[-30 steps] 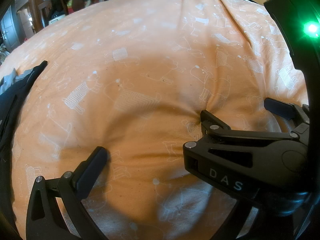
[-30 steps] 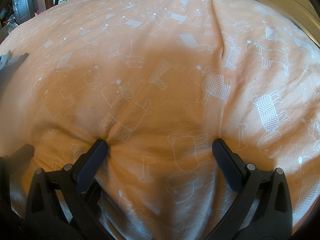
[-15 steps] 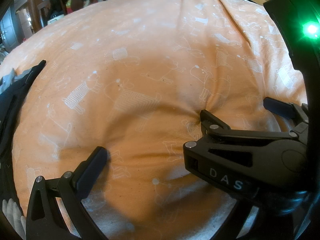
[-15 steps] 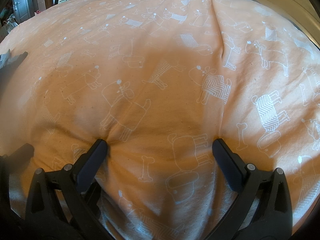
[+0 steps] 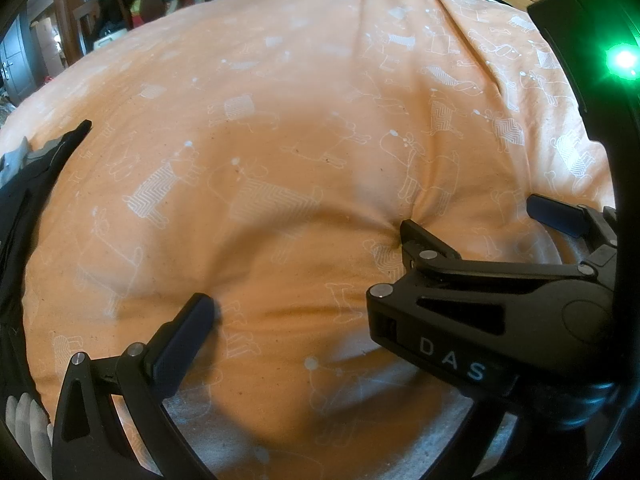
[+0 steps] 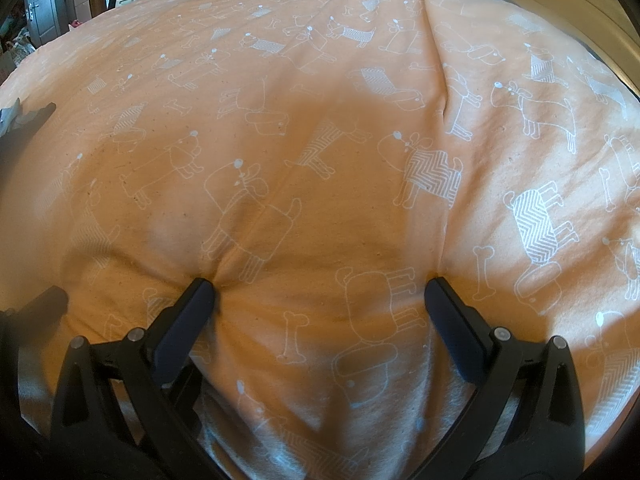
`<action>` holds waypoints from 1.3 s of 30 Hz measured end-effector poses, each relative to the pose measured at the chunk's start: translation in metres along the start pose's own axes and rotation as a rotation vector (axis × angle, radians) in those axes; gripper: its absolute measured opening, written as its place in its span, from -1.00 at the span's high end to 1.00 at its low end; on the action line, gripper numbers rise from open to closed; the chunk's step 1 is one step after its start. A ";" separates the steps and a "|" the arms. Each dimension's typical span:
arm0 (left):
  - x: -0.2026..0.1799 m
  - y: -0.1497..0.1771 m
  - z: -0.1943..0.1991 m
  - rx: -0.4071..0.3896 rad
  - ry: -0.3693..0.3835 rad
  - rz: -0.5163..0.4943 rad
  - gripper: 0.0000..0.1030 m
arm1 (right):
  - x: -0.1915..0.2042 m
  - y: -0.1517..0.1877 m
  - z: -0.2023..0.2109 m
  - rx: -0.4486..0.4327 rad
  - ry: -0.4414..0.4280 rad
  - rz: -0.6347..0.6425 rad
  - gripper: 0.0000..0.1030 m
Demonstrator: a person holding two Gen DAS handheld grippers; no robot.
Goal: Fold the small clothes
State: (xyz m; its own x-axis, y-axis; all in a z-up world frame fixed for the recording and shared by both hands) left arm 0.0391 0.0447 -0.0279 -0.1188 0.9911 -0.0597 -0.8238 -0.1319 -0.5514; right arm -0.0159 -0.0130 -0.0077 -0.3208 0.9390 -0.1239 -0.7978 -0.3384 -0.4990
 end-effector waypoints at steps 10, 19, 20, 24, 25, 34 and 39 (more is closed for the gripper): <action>-0.001 0.000 0.000 -0.001 0.000 0.001 -1.00 | 0.000 0.000 0.000 0.000 -0.001 0.000 -1.00; -0.002 0.000 -0.001 -0.001 -0.001 0.002 -1.00 | -0.001 0.000 0.000 0.000 -0.001 0.000 -1.00; -0.001 0.000 -0.001 -0.001 0.000 0.002 -1.00 | -0.001 0.000 0.000 0.000 -0.001 0.000 -1.00; -0.001 0.000 -0.001 -0.001 0.000 0.002 -1.00 | -0.001 0.000 0.000 0.000 -0.001 0.000 -1.00; -0.001 0.000 -0.001 -0.001 0.000 0.002 -1.00 | -0.001 0.000 0.000 0.000 -0.001 0.000 -1.00; -0.001 0.000 -0.001 -0.001 -0.001 0.003 -1.00 | 0.000 0.000 0.000 -0.001 -0.002 0.000 -1.00; -0.001 0.000 -0.003 -0.004 -0.002 0.007 -1.00 | -0.001 0.001 0.000 -0.004 -0.004 -0.001 -1.00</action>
State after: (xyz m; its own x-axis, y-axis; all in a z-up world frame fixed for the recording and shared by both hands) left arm 0.0404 0.0437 -0.0301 -0.1255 0.9902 -0.0615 -0.8209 -0.1385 -0.5540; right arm -0.0161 -0.0138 -0.0081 -0.3221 0.9391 -0.1202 -0.7962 -0.3374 -0.5022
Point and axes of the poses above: each gripper's, at about its wrist camera, not at the fingertips, and z roughly against the way its jaws point, x to its left, y to its underside, the point moved 1 cm from there along -z, roughly the way its jaws point, and after that the axes turned 2 degrees about -y, right-handed, at the moved point
